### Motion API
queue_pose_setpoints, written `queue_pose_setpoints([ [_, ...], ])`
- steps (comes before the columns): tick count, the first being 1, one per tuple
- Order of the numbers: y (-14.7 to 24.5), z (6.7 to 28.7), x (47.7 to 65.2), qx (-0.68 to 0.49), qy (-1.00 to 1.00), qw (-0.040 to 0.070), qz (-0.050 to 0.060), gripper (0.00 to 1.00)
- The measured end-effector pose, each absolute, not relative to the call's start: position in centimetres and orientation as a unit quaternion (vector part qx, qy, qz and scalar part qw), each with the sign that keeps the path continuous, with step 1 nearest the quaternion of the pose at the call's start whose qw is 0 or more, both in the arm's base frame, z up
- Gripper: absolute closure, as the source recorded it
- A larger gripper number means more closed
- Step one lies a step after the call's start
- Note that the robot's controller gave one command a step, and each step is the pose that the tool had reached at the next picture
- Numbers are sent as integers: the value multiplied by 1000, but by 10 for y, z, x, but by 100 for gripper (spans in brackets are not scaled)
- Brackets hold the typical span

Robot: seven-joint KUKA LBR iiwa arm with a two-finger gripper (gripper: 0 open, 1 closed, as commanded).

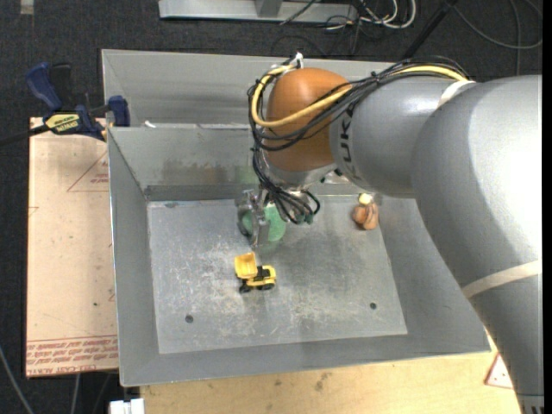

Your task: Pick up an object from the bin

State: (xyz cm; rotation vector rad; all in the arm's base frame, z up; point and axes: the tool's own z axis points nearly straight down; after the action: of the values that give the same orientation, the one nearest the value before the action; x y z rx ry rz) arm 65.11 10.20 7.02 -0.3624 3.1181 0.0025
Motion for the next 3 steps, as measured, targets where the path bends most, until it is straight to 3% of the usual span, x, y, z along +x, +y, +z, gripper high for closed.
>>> queue_pose_setpoints([
  [1, 102, 70, 651, -115, 993, 1, 1, 100],
  [2, 103, 143, 646, -123, 992, 2, 1, 100],
  [3, 103, 143, 646, -122, 992, 2, 1, 100],
])
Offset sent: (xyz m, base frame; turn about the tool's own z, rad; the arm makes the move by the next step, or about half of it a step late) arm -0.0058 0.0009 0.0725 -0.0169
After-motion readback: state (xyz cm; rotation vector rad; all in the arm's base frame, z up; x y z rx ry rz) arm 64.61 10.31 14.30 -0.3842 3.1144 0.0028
